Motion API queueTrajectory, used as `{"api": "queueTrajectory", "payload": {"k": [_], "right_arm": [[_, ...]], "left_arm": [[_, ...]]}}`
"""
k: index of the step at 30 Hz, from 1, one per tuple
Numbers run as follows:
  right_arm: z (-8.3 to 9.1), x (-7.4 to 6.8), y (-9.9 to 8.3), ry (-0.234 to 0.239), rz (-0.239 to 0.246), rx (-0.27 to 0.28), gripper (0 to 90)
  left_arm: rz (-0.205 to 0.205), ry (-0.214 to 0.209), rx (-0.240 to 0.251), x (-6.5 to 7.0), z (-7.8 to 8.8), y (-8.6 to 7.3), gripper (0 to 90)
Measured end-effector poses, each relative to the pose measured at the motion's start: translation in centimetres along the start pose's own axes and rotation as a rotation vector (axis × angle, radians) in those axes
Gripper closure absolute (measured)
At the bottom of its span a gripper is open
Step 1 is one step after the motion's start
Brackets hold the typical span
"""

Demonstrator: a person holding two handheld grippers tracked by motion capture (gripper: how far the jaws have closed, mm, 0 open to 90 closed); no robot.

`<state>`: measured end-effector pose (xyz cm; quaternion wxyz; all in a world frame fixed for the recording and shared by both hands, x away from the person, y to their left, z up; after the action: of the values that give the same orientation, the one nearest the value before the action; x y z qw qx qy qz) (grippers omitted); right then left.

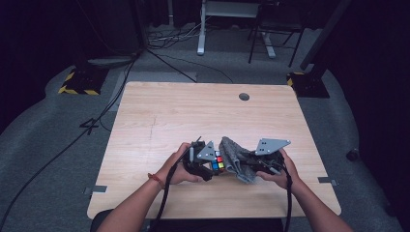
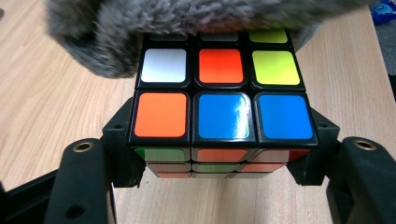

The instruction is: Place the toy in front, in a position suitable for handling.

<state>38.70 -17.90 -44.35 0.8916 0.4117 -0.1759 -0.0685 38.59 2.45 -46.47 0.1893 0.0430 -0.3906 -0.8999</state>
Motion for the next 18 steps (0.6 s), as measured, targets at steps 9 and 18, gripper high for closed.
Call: {"api": "queueTrajectory", "payload": {"k": [9, 18], "right_arm": [[-0.3, -0.3, 0.9, -0.008, 0.024, 0.003, 79.1], [-1.4, 0.2, -0.8, 0.011, -0.007, -0.059, 79.1]], "left_arm": [[-0.006, -0.003, 0.022, 0.1, 0.4, 0.2, 34.1], [-0.004, 0.002, 0.068, -0.1, 1.4, 0.5, 34.1]]}}
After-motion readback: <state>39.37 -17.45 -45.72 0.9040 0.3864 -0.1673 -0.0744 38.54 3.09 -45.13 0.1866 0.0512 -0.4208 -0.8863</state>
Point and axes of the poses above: each handheld gripper's, and its own axes: z roughly backward along the jaws, y roughly out of its top, x roughly to its right, the point moved 4 cm from there along -z, roughly forward along the jaws, and after that the axes turned 13 degrees about z, right-handed, at the moved point
